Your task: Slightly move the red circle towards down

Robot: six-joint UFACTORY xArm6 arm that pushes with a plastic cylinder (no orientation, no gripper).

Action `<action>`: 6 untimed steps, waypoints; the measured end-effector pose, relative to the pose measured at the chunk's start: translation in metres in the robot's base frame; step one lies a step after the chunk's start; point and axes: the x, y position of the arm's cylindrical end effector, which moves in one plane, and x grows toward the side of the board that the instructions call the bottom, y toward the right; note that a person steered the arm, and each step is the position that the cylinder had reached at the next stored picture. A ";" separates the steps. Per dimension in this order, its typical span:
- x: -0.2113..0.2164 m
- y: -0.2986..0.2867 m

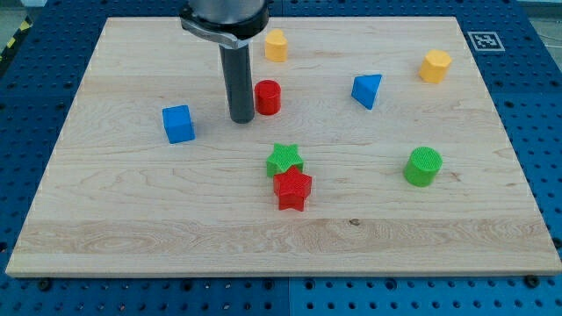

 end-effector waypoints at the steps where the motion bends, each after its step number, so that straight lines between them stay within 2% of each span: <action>1: -0.029 0.000; 2: -0.059 0.002; 3: -0.060 0.042; 6: -0.044 0.036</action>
